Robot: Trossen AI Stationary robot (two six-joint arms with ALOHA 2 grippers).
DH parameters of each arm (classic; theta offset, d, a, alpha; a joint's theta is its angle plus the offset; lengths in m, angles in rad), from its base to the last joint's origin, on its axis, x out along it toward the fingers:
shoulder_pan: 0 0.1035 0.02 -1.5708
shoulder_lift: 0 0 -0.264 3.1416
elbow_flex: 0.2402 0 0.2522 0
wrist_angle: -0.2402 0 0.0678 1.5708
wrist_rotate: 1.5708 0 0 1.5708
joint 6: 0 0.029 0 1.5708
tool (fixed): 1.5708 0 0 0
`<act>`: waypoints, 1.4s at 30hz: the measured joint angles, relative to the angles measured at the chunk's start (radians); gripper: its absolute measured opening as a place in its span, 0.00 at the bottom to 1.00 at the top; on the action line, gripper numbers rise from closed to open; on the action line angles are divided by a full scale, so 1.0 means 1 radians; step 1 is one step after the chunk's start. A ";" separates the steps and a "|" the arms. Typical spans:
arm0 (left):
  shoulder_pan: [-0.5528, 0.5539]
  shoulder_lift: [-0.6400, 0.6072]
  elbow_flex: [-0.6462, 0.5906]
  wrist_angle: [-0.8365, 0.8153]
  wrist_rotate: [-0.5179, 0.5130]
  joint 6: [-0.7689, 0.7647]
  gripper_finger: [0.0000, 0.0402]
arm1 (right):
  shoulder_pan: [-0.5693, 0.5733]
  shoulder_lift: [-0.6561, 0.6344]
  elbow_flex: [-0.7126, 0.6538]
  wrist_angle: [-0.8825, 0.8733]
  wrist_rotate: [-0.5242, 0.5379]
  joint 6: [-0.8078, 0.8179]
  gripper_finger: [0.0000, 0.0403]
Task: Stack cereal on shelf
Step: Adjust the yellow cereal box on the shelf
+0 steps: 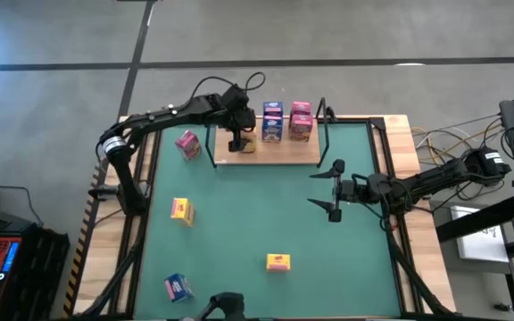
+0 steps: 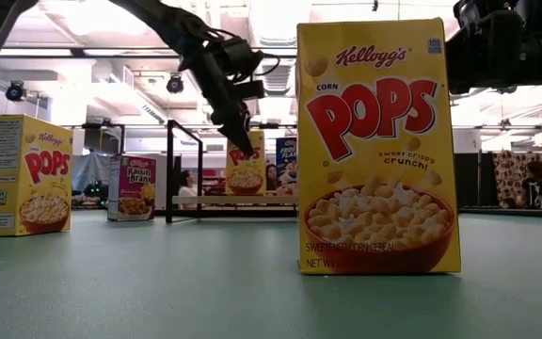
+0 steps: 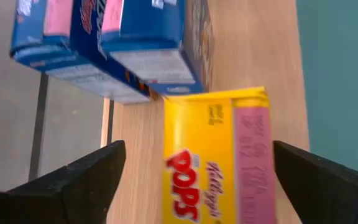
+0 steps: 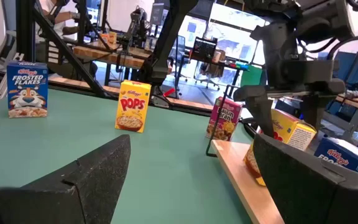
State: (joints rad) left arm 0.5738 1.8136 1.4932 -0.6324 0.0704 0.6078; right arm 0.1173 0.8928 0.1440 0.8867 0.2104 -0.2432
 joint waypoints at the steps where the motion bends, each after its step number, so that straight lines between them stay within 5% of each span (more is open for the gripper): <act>1: 0.001 0.001 0.001 -0.007 0.000 0.000 0.92 | 0.000 0.000 0.000 0.000 0.000 0.000 0.81; 20: 0.015 -0.002 0.001 -0.025 0.000 -0.014 0.53 | 0.000 0.000 0.000 -0.018 0.000 0.000 0.81; 31: 0.067 -0.002 0.005 -0.021 0.003 0.054 0.48 | 0.000 0.000 0.000 -0.018 0.000 0.000 0.81; 42: 0.170 0.052 0.115 -0.040 0.126 0.118 0.48 | 0.000 0.000 0.000 -0.020 0.000 0.000 0.81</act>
State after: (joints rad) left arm 0.7434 1.8655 1.6086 -0.6723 0.1968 0.7254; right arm 0.1170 0.8928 0.1440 0.8672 0.2104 -0.2432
